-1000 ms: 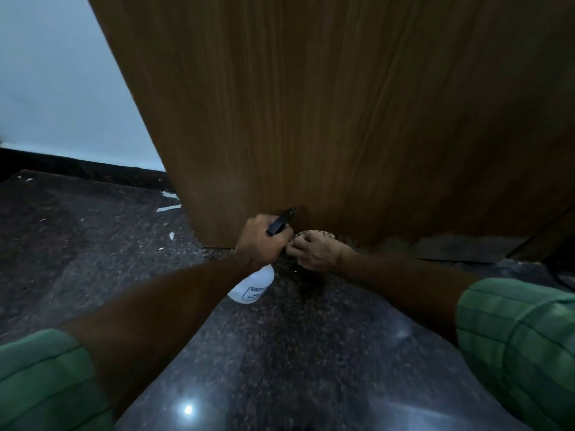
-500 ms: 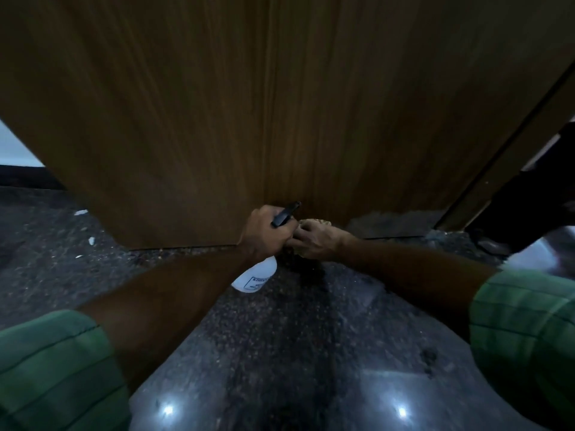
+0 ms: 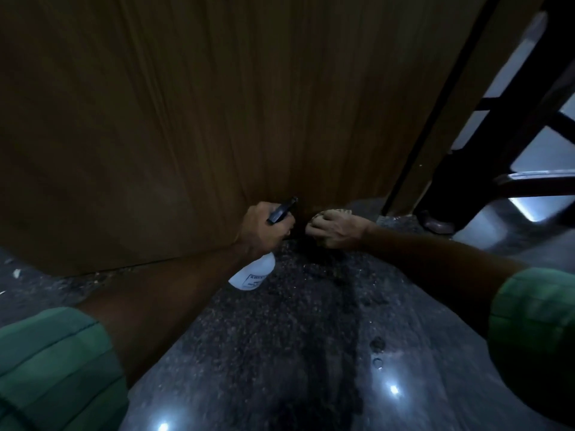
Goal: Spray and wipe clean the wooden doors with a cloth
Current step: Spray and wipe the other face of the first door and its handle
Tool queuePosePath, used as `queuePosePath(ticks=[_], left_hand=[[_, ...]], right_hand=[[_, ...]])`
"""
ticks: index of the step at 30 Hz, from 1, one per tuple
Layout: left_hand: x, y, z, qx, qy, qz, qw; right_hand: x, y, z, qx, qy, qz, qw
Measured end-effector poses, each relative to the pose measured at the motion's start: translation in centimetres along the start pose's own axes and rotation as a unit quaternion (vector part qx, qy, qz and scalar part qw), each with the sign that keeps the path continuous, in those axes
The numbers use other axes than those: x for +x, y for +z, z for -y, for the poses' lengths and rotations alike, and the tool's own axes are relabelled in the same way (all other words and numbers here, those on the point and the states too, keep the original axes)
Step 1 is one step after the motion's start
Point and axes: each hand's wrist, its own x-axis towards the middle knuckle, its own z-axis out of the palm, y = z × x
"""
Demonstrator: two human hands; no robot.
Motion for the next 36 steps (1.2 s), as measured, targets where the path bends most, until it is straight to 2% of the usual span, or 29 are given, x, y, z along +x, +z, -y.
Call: queuePosePath(ticks=[4, 11, 15, 17, 23, 26, 31, 33, 36], left_hand=[[0.8, 1.8, -0.8, -0.025, 0.009, 0.006, 1.000], [1.4, 3.6, -1.5, -0.048, 0.017, 0.014, 0.999], [1.4, 3.5, -1.6, -0.051, 0.019, 0.018, 0.998], [1.4, 3.3, -1.5, -0.052, 0.021, 0.016, 0.998], [1.1, 2.7, -0.9, -0.049, 0.033, 0.010, 0.998], [0.9, 2.3, -1.2, -0.054, 0.043, 0.008, 0.998], [0.0, 0.4, -1.5, -0.063, 0.057, -0.012, 0.996], [-0.3, -0.7, -1.0, -0.051, 0.063, -0.039, 0.996], [-0.3, -2.6, -0.3, -0.038, 0.054, -0.085, 0.994]], right_hand=[[-5.0, 2.0, -0.5, -0.031, 0.030, 0.032, 0.999], [-10.0, 3.1, -1.3, 0.028, 0.047, 0.147, 0.988], [-11.2, 4.0, -1.6, 0.021, 0.051, 0.110, 0.992], [-11.2, 4.6, -1.8, -0.009, 0.063, 0.067, 0.996], [-10.1, 3.2, -3.5, -0.019, 0.077, 0.063, 0.995], [-9.3, 3.0, -3.1, -0.016, 0.082, 0.036, 0.996], [-3.1, -1.3, -2.9, 0.010, 0.040, -0.069, 0.997], [0.5, -2.7, -1.9, 0.049, 0.040, -0.086, 0.994], [3.5, -3.9, -1.6, 0.094, 0.047, -0.071, 0.992]])
